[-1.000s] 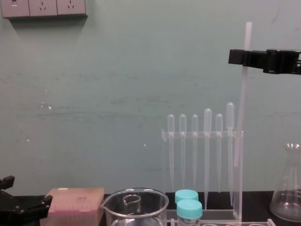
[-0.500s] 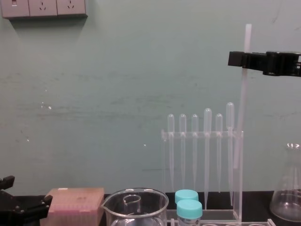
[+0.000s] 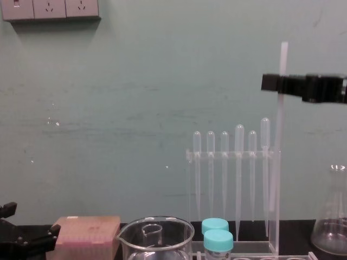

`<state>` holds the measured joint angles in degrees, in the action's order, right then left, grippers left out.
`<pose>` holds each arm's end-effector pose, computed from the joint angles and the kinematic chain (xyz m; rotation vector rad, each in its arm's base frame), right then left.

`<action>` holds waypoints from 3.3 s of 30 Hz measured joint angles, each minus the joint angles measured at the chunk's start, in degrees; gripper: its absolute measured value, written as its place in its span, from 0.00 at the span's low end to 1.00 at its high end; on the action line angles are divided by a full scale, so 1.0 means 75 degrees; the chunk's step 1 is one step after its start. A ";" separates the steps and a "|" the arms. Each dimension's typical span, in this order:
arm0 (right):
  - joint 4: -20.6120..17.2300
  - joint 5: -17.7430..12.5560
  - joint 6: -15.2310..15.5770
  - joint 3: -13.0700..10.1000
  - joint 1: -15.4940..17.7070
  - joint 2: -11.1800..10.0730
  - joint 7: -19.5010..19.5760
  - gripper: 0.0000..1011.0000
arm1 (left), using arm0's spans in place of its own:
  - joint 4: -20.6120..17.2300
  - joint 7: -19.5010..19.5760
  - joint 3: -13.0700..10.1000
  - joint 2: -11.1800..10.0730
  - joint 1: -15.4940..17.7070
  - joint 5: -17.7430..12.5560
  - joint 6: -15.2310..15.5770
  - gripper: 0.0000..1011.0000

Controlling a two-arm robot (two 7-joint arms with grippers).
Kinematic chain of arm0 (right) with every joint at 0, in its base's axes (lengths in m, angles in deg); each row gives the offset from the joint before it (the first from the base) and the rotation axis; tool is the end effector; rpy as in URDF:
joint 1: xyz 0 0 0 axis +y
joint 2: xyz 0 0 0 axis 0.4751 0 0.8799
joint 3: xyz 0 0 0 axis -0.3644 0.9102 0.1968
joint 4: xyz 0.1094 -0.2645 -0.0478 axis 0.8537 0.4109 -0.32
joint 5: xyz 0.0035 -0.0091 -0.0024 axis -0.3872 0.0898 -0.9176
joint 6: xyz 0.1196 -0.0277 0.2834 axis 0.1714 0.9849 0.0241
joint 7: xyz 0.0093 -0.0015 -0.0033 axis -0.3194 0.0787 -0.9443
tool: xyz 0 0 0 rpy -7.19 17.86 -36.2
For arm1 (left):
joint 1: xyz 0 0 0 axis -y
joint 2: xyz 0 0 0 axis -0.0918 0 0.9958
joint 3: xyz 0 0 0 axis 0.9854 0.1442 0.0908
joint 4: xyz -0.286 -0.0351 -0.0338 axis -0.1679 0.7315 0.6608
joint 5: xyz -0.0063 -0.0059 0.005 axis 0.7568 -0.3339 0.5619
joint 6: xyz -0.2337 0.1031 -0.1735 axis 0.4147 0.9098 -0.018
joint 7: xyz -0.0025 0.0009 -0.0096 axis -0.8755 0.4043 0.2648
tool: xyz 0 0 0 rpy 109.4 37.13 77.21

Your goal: Pick up the stirring rod with one hand, then place it down.

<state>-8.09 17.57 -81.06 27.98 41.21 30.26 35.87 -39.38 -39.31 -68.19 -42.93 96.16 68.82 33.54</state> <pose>0.3876 -0.0596 -0.1625 0.0778 -0.1049 -0.7085 0.3580 0.0826 -0.3022 0.3042 -0.2850 1.2481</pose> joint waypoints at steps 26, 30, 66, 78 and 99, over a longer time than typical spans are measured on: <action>0.0868 0.0727 -0.0512 0.0213 0.0368 0.0459 -0.0029 0.07 | 0.0000 0.0000 0.0000 0.0000 0.0000 0.0000 0.0000 0.99; 0.1026 0.0825 -0.0663 0.0236 0.0343 0.0563 -0.0104 0.07 | 0.0000 0.0000 0.0000 0.0000 0.0000 0.0000 0.0000 0.99; 0.2176 0.1188 -0.0534 0.0412 0.0107 0.1147 -0.0317 0.07 | 0.0000 0.0000 0.0000 0.0000 0.0000 0.0000 0.0000 0.99; 0.2230 0.1265 -0.0527 0.0449 0.0080 0.1159 -0.0275 0.07 | 0.0000 0.0000 -0.0001 0.0000 0.0000 0.0000 0.0000 0.99; 0.2212 0.1235 -0.0524 0.0430 0.0092 0.1154 -0.0279 0.59 | 0.0000 0.0000 0.0000 0.0000 0.0000 0.0000 0.0000 0.99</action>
<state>8.50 26.83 -84.99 31.21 41.90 38.92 33.78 -39.38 -39.31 -68.20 -42.94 96.17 68.82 33.54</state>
